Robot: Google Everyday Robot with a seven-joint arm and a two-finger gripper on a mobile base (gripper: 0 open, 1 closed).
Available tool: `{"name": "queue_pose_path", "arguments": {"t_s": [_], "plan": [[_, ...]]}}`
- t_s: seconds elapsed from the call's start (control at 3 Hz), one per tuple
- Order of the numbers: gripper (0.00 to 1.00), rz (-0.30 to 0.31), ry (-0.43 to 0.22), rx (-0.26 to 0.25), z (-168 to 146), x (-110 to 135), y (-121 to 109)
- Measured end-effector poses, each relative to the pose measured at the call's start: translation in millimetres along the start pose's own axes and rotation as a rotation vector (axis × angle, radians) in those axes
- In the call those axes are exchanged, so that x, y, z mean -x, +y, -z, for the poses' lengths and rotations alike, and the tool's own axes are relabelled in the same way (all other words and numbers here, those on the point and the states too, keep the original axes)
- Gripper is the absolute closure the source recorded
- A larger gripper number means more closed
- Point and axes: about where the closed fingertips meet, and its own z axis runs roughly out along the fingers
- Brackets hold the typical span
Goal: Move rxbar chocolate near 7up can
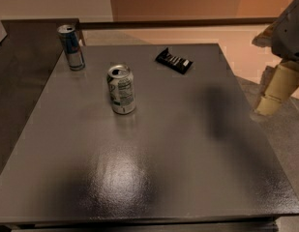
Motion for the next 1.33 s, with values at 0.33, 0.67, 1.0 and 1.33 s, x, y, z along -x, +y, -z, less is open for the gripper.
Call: {"name": "queue_pose_path", "arguments": {"t_s": [0.33, 0.67, 1.0, 1.33], "plan": [[0.0, -0.02, -0.087, -0.005, -11.4, 15.5, -25.0], [0.0, -0.075, -0.181, -0.003, -27.6, 30.6, -58.3], [0.0, -0.13, -0.251, -0.002, -47.6, 43.7, -95.1], [0.0, -0.189, -0.311, 0.004, -76.8, 59.2, -127.3]]}}
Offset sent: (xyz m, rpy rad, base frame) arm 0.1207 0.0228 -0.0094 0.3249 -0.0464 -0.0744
